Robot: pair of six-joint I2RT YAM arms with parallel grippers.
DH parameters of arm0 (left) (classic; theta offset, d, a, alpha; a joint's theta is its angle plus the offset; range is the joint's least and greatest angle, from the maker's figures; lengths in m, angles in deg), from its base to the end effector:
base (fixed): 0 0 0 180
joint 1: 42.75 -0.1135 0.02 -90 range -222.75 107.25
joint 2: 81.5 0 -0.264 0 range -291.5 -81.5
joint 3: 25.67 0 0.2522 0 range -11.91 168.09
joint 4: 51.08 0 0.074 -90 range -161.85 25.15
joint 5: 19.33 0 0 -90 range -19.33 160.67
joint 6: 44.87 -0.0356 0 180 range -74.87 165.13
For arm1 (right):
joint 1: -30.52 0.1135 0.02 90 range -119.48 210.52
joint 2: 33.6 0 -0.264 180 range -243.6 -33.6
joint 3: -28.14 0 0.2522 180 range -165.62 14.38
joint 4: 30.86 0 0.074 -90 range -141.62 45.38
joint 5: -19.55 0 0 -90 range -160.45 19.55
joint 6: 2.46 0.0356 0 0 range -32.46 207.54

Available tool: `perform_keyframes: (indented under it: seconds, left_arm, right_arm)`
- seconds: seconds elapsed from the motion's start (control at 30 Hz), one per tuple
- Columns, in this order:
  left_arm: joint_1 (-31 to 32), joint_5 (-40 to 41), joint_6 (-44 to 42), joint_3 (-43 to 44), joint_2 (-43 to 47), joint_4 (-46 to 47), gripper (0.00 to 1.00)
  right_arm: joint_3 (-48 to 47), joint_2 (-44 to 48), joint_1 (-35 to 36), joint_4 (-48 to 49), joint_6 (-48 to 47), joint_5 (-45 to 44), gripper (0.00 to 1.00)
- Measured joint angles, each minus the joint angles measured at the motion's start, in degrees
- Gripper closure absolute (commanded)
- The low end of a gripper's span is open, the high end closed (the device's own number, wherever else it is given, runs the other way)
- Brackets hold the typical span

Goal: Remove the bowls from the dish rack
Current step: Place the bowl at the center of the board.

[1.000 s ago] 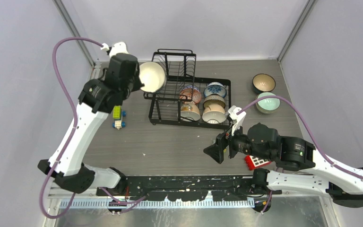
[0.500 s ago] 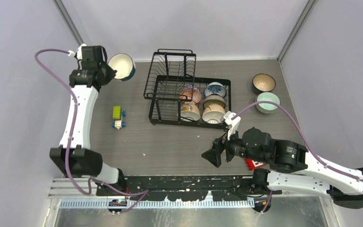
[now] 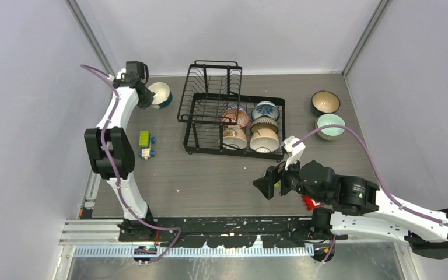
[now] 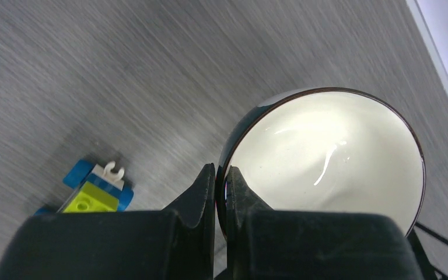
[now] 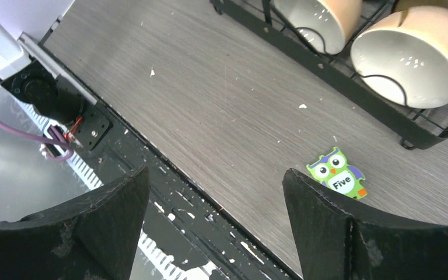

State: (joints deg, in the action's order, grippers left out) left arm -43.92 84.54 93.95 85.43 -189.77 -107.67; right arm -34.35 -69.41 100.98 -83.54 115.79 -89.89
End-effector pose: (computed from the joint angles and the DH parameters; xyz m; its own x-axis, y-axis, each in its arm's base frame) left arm 0.4186 0.0171 0.2891 -0.4094 -0.7392 -0.5348 -0.7133 0.6248 -0.3176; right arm 0.0540 0.1166 0.3341 -0.5024 -0.0812 -0.8608 -0.6253 0.7217 0.2969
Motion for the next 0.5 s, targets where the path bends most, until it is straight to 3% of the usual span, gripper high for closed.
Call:
perform_keyframes:
  seconds: [0.5]
  left_arm:
    - [-1.7,2.1,0.3,5.0,-12.9,5.7,1.0]
  right_arm:
    - [-0.5,1.3,0.0,-0.4,-0.1,-9.4,0.12]
